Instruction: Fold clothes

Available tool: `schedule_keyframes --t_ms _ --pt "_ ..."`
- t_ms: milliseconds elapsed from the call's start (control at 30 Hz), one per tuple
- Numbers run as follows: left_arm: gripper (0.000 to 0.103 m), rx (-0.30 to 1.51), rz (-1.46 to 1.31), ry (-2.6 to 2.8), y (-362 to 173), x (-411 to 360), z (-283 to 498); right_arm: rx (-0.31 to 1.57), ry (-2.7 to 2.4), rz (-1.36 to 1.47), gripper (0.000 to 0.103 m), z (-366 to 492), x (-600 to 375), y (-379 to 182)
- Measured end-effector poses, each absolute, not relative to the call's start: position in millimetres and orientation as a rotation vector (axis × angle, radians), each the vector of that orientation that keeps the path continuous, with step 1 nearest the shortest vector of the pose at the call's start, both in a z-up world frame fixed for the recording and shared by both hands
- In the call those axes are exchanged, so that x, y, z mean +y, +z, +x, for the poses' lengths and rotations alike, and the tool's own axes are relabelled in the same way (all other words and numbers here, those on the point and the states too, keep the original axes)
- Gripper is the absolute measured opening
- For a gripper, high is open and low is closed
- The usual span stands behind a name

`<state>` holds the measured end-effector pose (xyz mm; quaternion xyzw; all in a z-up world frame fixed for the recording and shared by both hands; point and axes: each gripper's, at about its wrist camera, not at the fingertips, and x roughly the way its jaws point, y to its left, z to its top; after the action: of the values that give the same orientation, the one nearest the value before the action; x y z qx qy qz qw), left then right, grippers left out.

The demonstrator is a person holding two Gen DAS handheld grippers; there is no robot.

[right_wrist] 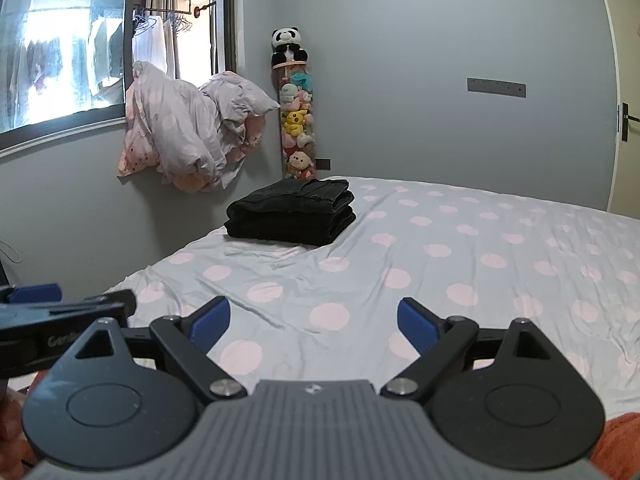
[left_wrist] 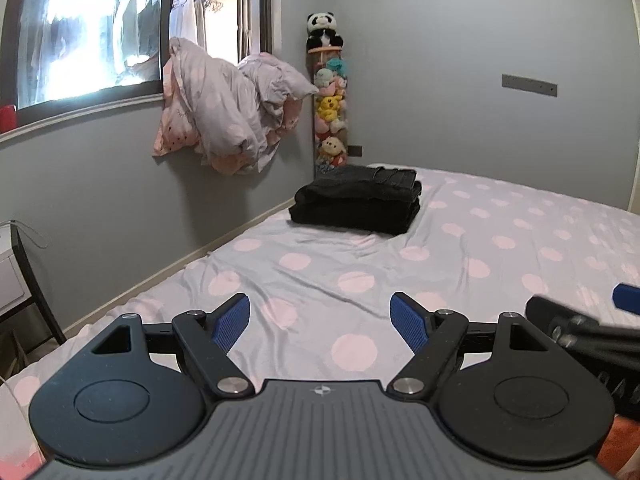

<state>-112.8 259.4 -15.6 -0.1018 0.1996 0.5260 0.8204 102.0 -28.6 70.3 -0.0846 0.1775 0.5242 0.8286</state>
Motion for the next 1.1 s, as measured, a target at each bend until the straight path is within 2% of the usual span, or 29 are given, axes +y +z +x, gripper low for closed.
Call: schedule_keyframes --t_ms 1100 --pt "0.091 0.457 -0.260 1.093 -20.1 254.8 -103.5 0.388 1.092 -0.128 0.092 105.1 -33.4 68.0"
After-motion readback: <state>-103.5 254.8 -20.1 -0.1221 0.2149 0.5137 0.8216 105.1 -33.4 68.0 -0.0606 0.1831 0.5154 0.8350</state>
